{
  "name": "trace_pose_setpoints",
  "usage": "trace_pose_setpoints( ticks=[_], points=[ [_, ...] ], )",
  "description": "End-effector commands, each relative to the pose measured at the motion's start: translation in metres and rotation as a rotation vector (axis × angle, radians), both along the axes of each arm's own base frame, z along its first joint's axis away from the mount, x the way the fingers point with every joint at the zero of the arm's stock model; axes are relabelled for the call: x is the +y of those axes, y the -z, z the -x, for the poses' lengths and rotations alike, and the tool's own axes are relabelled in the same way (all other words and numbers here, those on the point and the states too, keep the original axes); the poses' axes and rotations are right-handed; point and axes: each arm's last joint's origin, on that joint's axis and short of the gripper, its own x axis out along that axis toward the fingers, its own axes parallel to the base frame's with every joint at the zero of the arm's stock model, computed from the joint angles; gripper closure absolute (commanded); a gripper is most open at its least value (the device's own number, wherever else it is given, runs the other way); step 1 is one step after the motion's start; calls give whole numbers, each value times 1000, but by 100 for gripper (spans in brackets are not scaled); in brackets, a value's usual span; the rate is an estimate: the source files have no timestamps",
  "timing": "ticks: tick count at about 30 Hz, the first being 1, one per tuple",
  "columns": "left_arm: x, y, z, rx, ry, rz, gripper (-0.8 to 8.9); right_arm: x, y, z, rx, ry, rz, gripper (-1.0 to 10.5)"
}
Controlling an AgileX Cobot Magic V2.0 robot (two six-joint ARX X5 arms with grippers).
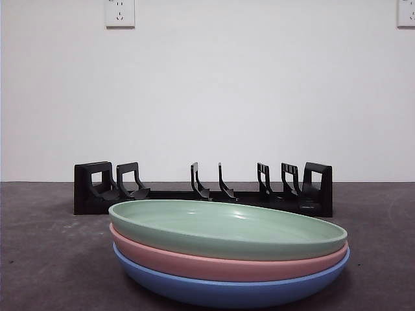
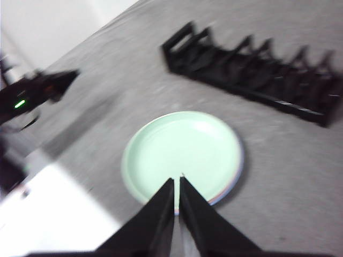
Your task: Place the plate
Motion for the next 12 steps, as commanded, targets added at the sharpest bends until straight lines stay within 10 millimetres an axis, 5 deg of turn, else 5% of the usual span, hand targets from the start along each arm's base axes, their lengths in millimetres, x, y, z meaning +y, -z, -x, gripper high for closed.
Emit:
trace_pose_setpoints(
  ticks=[1,6,12],
  points=[
    [0,7,-1,25,-2,-18,792,-2,4,-3,-33,137,-33,931],
    [0,7,-1,25,-2,-18,792,-3,30,-23,-144,426,-81,931],
    [0,7,-1,25,-2,-18,792,-12,87,-52,-255,625,-68,931]
  ],
)
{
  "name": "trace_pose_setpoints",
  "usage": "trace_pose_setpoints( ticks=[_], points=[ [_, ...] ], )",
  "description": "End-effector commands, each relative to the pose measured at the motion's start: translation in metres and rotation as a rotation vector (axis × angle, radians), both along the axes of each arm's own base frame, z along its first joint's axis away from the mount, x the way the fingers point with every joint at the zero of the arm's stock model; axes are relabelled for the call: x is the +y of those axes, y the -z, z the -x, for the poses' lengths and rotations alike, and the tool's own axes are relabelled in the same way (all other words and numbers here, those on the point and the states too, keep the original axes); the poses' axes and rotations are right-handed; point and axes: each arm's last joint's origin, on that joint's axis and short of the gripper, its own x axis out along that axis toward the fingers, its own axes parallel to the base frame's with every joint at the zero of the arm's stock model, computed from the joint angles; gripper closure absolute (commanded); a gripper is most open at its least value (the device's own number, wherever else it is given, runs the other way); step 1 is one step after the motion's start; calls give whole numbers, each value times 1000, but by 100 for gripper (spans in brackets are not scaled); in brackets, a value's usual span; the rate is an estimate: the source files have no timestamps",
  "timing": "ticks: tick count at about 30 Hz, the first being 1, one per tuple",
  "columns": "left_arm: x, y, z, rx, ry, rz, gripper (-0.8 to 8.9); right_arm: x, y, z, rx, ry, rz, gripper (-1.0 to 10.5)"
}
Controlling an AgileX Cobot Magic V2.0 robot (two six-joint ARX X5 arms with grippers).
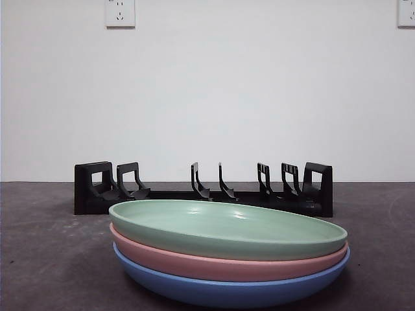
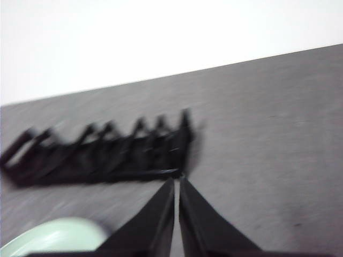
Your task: Place the plate
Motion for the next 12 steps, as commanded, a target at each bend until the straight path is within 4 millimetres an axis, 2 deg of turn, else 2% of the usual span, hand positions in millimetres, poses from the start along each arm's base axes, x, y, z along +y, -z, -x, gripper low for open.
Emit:
trace_pose_setpoints(
  ticks=[1,7,12],
  points=[
    [0,7,-1,24,-3,-18,792,-5,26,-12,-53,57,30,931],
    [0,7,-1,24,-3,-18,792,-16,73,-22,-82,165,135,931],
    [0,7,-1,24,-3,-18,792,-19,97,-29,-100,170,259,931]
  ],
)
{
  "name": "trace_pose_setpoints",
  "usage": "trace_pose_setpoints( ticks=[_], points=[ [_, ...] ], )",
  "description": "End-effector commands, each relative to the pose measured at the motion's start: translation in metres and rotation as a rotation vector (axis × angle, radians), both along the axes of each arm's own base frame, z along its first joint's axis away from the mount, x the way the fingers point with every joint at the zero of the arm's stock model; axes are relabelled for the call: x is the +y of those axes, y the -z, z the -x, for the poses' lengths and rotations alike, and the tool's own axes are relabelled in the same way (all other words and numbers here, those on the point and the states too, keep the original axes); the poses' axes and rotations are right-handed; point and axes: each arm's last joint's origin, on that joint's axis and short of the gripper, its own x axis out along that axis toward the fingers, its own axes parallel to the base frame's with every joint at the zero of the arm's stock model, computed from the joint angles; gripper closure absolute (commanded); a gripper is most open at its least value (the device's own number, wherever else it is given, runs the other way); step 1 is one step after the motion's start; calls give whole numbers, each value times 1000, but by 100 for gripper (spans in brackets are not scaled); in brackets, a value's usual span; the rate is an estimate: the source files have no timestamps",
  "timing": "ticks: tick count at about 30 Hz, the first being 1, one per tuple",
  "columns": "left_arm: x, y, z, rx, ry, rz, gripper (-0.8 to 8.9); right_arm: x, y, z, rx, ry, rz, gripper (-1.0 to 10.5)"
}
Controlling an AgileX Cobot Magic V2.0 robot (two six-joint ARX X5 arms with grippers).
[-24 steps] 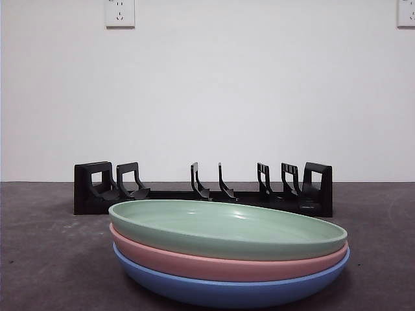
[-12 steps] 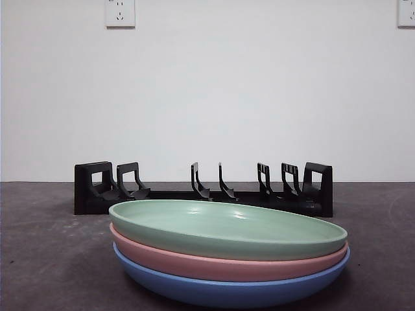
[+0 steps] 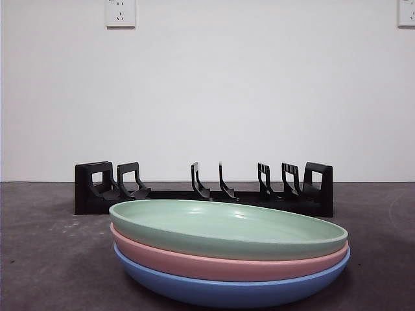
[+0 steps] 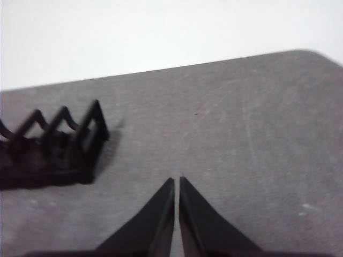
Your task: Place the plate
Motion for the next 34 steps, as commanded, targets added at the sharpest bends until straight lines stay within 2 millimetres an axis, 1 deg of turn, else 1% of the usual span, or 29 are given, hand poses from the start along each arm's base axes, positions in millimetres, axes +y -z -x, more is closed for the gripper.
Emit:
trace_pose_setpoints(
  ticks=[1,8,13,16,23,29,34],
  points=[
    [0,7,-1,24,-2,-18,792,-1,8,-3,-27,-8,104,931],
    [0,7,-1,24,-2,-18,792,-3,28,-6,-7,40,107,931],
    [0,7,-1,24,-3,-18,792,-4,32,-5,35,100,118,931],
    [0,7,-1,24,-2,-18,792,-1,33,-5,45,72,121,931],
    [0,7,-1,24,-2,-18,792,9,33,-6,36,-68,121,932],
    [0,7,-1,24,-2,-18,792,12,31,-6,15,-135,106,931],
    [0,7,-1,24,-2,-18,792,12,30,-6,6,-129,107,931]
  ],
)
